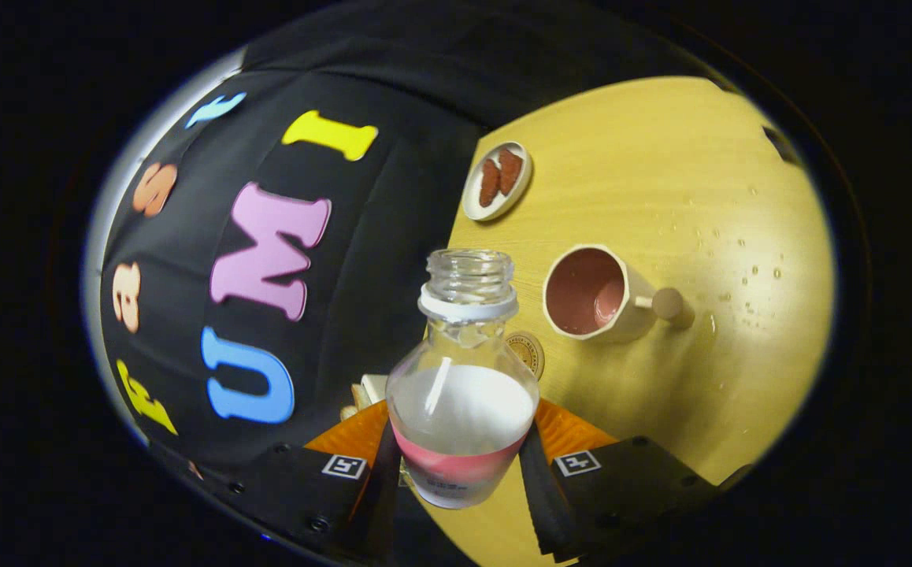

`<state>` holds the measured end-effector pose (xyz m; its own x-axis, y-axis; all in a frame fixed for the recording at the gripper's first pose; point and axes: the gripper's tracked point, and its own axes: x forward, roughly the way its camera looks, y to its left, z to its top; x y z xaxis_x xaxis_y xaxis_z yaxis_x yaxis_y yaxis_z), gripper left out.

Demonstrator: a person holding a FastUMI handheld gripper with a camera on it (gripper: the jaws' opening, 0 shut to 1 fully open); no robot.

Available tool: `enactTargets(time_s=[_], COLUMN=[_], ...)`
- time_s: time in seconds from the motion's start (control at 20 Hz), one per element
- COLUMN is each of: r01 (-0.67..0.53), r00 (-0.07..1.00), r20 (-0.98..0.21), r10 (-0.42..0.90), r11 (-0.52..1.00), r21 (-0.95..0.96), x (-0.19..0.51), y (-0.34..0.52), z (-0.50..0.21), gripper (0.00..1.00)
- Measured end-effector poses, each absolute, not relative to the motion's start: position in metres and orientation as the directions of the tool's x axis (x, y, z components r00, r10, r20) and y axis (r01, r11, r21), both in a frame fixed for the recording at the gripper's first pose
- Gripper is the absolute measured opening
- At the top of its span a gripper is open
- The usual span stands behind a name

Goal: Take the bottle from table, then pour the juice into the cup, finally place the bottle on the coaster

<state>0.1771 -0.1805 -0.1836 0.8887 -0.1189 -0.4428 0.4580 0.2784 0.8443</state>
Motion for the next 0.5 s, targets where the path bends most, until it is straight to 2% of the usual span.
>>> enactTargets(time_s=[0.2,0.5], r01=[0.454,0.327], r00=[0.876,0.928], r20=[-0.457,-0.309], r10=[-0.156,-0.210], r11=[0.589,0.855], r21=[0.669,0.403], x=[0.157,0.152], y=[-0.163,-0.147], z=[-0.181,-0.171], gripper=[0.71,0.71])
